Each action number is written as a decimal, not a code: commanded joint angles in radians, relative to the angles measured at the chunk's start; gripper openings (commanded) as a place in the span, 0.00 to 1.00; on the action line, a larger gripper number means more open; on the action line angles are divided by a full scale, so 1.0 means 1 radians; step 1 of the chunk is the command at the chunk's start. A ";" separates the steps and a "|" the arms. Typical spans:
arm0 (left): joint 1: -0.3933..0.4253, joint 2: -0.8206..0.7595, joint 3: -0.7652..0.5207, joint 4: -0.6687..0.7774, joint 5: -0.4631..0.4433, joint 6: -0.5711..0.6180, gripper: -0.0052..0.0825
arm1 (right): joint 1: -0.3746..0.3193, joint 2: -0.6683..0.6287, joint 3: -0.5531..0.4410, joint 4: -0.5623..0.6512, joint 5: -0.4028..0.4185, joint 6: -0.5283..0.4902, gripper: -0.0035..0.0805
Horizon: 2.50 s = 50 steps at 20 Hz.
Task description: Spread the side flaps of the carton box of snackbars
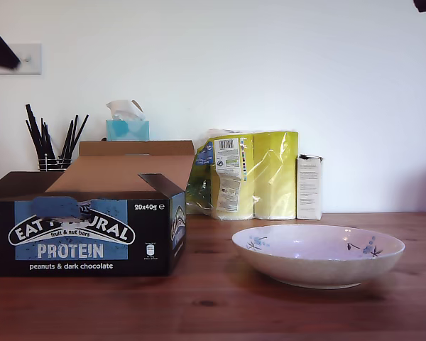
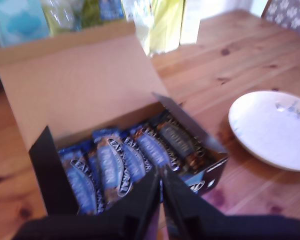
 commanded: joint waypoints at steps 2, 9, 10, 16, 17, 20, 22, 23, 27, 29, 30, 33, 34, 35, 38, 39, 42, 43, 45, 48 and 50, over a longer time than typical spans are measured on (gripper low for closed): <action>-0.017 0.127 0.080 -0.010 -0.055 0.003 0.04 | 0.053 0.075 0.039 -0.018 0.002 -0.020 0.03; -0.065 0.454 0.327 -0.095 -0.158 0.034 0.04 | 0.178 0.278 0.126 -0.016 0.058 -0.103 0.03; -0.071 0.493 0.356 -0.100 -0.175 0.034 0.04 | 0.193 0.307 0.138 -0.014 0.070 -0.114 0.03; -0.076 0.704 0.525 -0.251 -0.257 0.034 0.04 | 0.232 0.402 0.146 0.059 0.085 -0.125 0.03; -0.076 0.735 0.549 -0.273 -0.269 0.034 0.04 | 0.232 0.410 0.146 0.066 0.086 -0.128 0.03; -0.076 0.797 0.615 -0.335 -0.324 0.034 0.04 | 0.232 0.418 0.146 0.083 0.089 -0.129 0.03; -0.078 0.827 0.652 -0.399 -0.397 0.034 0.04 | 0.232 0.418 0.146 0.093 0.089 -0.129 0.03; -0.078 0.835 0.658 -0.408 -0.412 0.033 0.04 | 0.232 0.418 0.146 0.096 0.089 -0.129 0.03; -0.077 0.837 0.658 -0.428 -0.465 0.026 0.04 | 0.232 0.418 0.146 0.095 0.106 -0.137 0.03; -0.077 0.837 0.658 -0.429 -0.489 0.025 0.04 | 0.232 0.418 0.146 0.095 0.106 -0.147 0.03; -0.077 0.837 0.658 -0.429 -0.498 0.026 0.04 | 0.232 0.418 0.146 0.095 0.106 -0.147 0.03; -0.077 0.837 0.658 -0.429 -0.564 0.025 0.04 | 0.232 0.418 0.146 0.095 0.106 -0.147 0.03; -0.077 0.837 0.658 -0.431 -0.597 0.024 0.04 | 0.232 0.418 0.146 0.095 0.106 -0.147 0.03; -0.077 0.837 0.658 -0.432 -0.628 0.018 0.04 | 0.232 0.418 0.146 0.095 0.106 -0.147 0.03; -0.077 0.837 0.658 -0.431 -0.677 -0.001 0.04 | 0.232 0.418 0.146 0.094 0.106 -0.147 0.03; -0.077 0.837 0.658 -0.429 -0.697 -0.001 0.04 | 0.232 0.418 0.146 0.094 0.106 -0.148 0.03; -0.077 0.837 0.658 -0.427 -0.745 -0.004 0.04 | 0.232 0.418 0.146 0.094 0.106 -0.148 0.03; -0.077 0.837 0.658 -0.426 -0.754 -0.006 0.04 | 0.232 0.418 0.146 0.094 0.106 -0.148 0.03; -0.062 0.837 0.658 -0.424 -0.757 -0.017 0.04 | 0.232 0.418 0.146 0.094 0.106 -0.150 0.03; -0.023 0.837 0.658 -0.424 -0.753 -0.027 0.04 | 0.232 0.418 0.146 0.094 0.106 -0.154 0.03; 0.006 0.837 0.658 -0.427 -0.708 -0.027 0.04 | 0.232 0.418 0.146 0.095 0.106 -0.155 0.03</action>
